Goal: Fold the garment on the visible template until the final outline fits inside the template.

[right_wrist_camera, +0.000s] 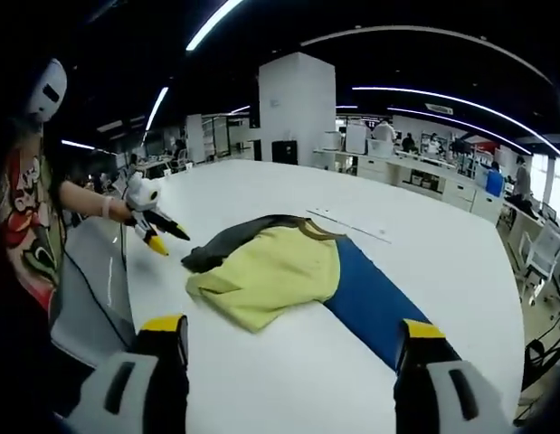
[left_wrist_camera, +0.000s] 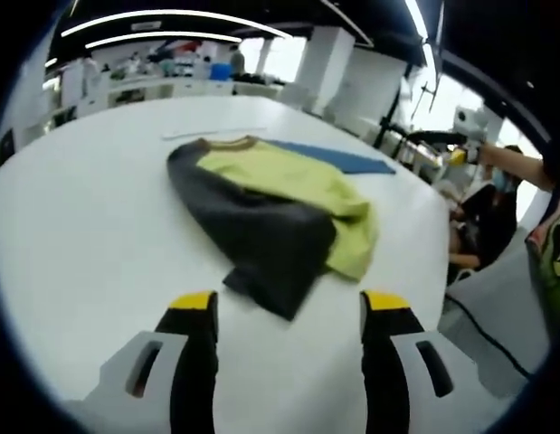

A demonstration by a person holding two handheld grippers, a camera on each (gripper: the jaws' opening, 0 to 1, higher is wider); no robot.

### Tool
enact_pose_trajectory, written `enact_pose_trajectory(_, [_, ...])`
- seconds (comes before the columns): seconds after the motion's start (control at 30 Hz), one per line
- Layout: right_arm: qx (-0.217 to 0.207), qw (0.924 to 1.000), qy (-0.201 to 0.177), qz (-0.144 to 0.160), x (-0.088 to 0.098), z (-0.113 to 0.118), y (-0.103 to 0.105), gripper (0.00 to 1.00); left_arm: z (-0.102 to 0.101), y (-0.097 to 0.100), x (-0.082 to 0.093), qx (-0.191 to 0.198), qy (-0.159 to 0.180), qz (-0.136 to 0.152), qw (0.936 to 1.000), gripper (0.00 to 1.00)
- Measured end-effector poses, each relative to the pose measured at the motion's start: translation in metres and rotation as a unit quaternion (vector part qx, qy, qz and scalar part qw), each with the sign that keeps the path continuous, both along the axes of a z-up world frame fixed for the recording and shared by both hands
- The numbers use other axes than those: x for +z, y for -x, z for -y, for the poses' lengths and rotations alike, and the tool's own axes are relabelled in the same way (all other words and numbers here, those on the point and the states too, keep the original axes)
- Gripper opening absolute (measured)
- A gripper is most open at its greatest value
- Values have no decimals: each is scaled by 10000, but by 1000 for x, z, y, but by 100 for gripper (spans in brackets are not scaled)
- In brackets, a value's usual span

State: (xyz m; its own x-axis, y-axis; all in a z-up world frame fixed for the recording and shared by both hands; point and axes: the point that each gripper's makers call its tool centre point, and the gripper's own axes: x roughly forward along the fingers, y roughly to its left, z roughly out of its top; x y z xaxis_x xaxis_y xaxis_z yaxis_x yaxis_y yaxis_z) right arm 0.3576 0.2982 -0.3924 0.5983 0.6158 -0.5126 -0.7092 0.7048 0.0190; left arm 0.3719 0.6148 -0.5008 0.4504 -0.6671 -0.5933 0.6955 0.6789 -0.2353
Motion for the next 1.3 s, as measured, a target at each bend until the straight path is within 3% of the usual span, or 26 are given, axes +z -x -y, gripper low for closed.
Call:
enact_pose_trajectory(0.17, [31,10000,-37,-19,-3,-1,1,94,3,2,-5,-171,-249,125,9995,52])
enact_pose_trajectory(0.27, [38,10000,17,-48,-5,2,1,93,4,0,-6,-377,-582,445,9966,43])
enact_pose_trajectory(0.33, [-8,10000,-16,-49,-4,5,-2,92,8,-4,-1,-498,-795,833,9921,38])
enact_pose_trajectory(0.37, [-55,10000,-53,-61,-3,7,-3,92,9,-4,-1,-557,-863,869,9909,36])
enact_pose_trajectory(0.47, [-86,9999,-51,-38,-3,8,-6,90,20,-5,-2,-851,-1166,1160,9827,36])
enact_pose_trajectory(0.6, [-93,9999,-94,-47,-2,8,-6,90,28,-4,-11,-1188,-1568,1333,9714,36])
enact_pose_trajectory(0.73, [-65,9999,-117,-49,-1,7,-6,89,30,-9,-13,-1448,-2013,1774,9524,35])
enact_pose_trajectory(0.8, [-39,9999,-117,-35,0,6,-5,90,30,-8,-17,-1523,-2131,1774,9486,35])
enact_pose_trajectory(0.87, [7,9999,-101,-26,0,5,-3,90,30,-9,-19,-1661,-2295,1880,9404,33])
enact_pose_trajectory(1.3, [232,9996,53,-161,-12,-3,7,96,25,-16,-26,-1650,-2433,1831,9381,26])
